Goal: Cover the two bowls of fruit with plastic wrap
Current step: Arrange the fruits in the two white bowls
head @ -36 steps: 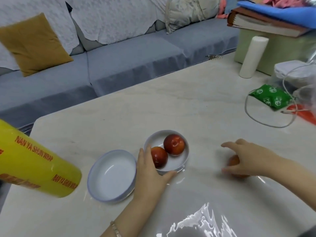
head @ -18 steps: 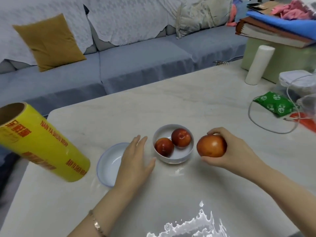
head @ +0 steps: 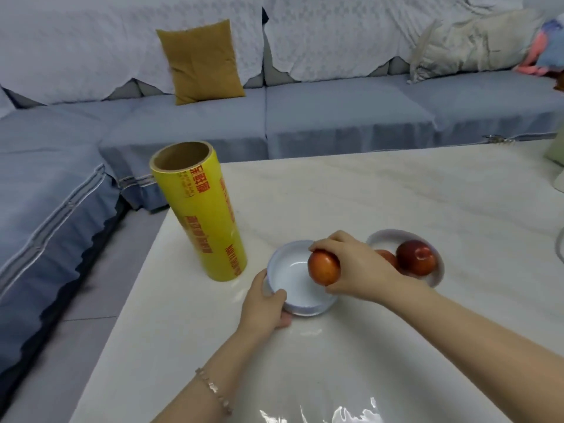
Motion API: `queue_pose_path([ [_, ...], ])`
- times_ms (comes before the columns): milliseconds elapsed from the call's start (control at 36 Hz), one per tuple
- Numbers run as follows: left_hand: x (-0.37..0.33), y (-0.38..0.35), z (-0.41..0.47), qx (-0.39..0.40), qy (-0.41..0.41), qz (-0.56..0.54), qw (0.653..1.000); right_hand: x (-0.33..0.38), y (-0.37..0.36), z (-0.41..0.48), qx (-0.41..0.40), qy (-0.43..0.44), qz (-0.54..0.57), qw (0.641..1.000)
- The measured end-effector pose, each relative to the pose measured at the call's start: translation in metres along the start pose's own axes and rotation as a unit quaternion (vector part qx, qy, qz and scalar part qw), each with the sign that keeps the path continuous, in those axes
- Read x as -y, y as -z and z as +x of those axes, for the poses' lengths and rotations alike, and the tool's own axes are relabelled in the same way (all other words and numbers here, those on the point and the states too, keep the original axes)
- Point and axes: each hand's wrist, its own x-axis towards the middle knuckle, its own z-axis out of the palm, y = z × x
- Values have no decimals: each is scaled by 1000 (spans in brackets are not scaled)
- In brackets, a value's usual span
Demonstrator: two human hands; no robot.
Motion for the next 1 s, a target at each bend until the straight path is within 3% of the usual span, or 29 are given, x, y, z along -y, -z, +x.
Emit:
queue_pose_path([
  [250,20,17,-20,69,0,0,998,11,-47,22,160,91,-116,976],
  [389,34,20,-22,86,-3,-7,996,1,-53,8,177,103,-110,973],
  [528,43,24,-22,95,-3,10,995,-5,-36,-3,141,84,2,986],
  [583,38,28,-21,66,-6,14,998,-9,-19,-8,103,63,29,992],
  [694,20,61,0,-137,-61,57,987,-23,4,-16,11,20,42,999],
  [778,-3,89,21,-220,-125,56,966,-30,10,-22,-10,-7,60,998],
  [889,-35,105,50,-192,-212,5,958,-27,10,-34,-17,-23,79,996],
  [1000,-49,99,64,-188,-244,2,951,-18,2,-47,-18,-20,107,994],
])
